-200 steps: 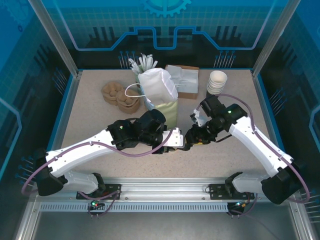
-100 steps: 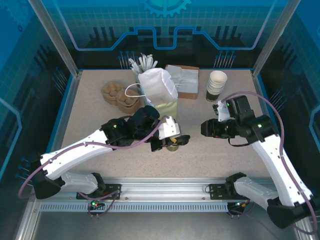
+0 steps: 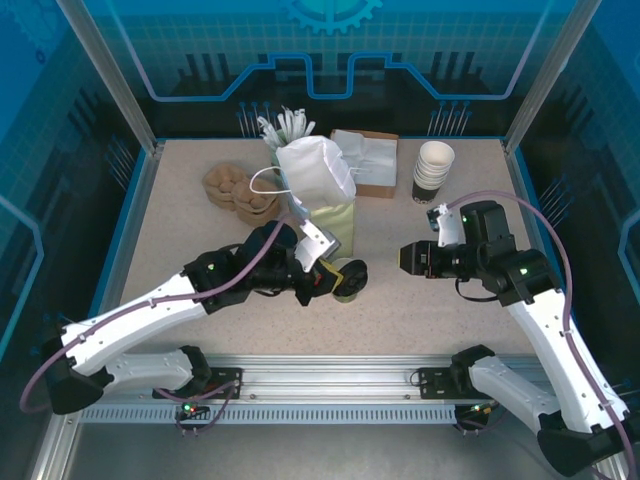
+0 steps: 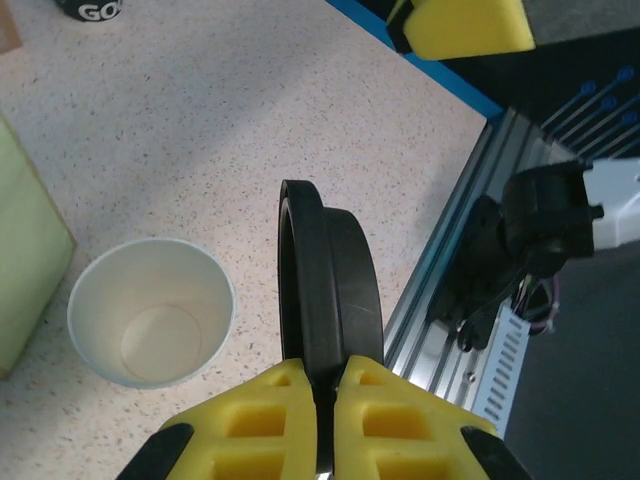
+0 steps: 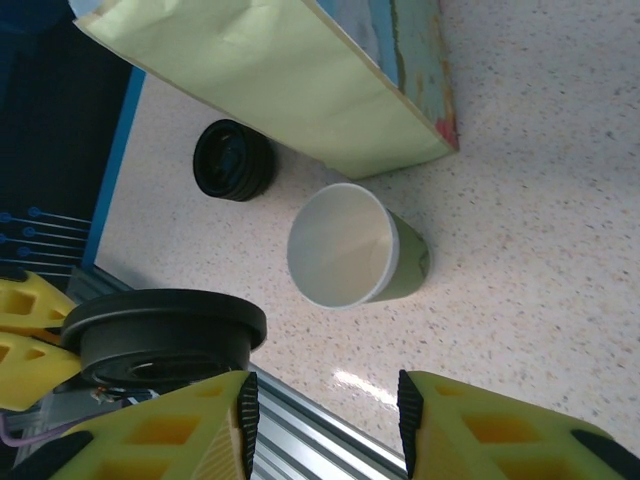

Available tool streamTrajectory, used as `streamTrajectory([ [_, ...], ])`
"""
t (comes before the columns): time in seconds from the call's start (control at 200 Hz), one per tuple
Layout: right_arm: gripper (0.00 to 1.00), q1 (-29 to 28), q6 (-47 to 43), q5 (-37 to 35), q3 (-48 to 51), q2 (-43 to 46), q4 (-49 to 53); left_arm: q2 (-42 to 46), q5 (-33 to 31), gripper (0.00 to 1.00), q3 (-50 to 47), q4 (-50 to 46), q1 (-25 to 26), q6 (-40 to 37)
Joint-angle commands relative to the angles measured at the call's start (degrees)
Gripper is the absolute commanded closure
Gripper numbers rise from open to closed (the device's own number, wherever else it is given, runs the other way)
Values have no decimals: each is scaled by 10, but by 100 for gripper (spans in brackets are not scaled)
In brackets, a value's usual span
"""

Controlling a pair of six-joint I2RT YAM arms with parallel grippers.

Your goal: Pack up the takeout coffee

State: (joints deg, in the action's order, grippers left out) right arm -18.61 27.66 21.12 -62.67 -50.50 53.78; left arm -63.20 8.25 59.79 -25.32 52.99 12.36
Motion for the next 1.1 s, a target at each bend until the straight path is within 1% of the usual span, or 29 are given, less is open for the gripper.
streamTrajectory([
  [0.0, 58, 8, 15, 31, 16, 11, -42, 30, -16, 92, -41, 51, -23, 123],
  [0.185, 57, 8, 40, 42, 44, 15, -76, 67, -4, 92, -121, 125, -48, 217],
  [0.305, 57, 8, 56, 49, 58, 15, -96, 78, 24, 92, -177, 199, -66, 277],
  [0.375, 57, 8, 59, 57, 66, 15, -112, 79, 28, 93, -199, 230, -71, 303],
  [0.51, 57, 9, 60, 61, 85, 0, -140, 73, 38, 93, -227, 284, -79, 336],
  [0.58, 57, 11, 60, 68, 98, -12, -163, 66, 41, 93, -233, 294, -84, 348],
  [0.675, 58, 18, 67, 80, 119, -36, -204, 61, 69, 93, -247, 339, -96, 374],
  [0.795, 58, 20, 64, 109, 149, -58, -249, 59, 77, 92, -259, 359, -110, 404],
  [0.855, 58, 25, 56, 112, 158, -61, -265, 55, 88, 91, -260, 370, -116, 415],
  [1.021, 57, 52, 55, 141, 188, -70, -313, 45, 93, 91, -274, 400, -117, 443],
  [1.096, 59, 60, 53, 146, 197, -79, -332, 37, 91, 91, -280, 409, -118, 456],
])
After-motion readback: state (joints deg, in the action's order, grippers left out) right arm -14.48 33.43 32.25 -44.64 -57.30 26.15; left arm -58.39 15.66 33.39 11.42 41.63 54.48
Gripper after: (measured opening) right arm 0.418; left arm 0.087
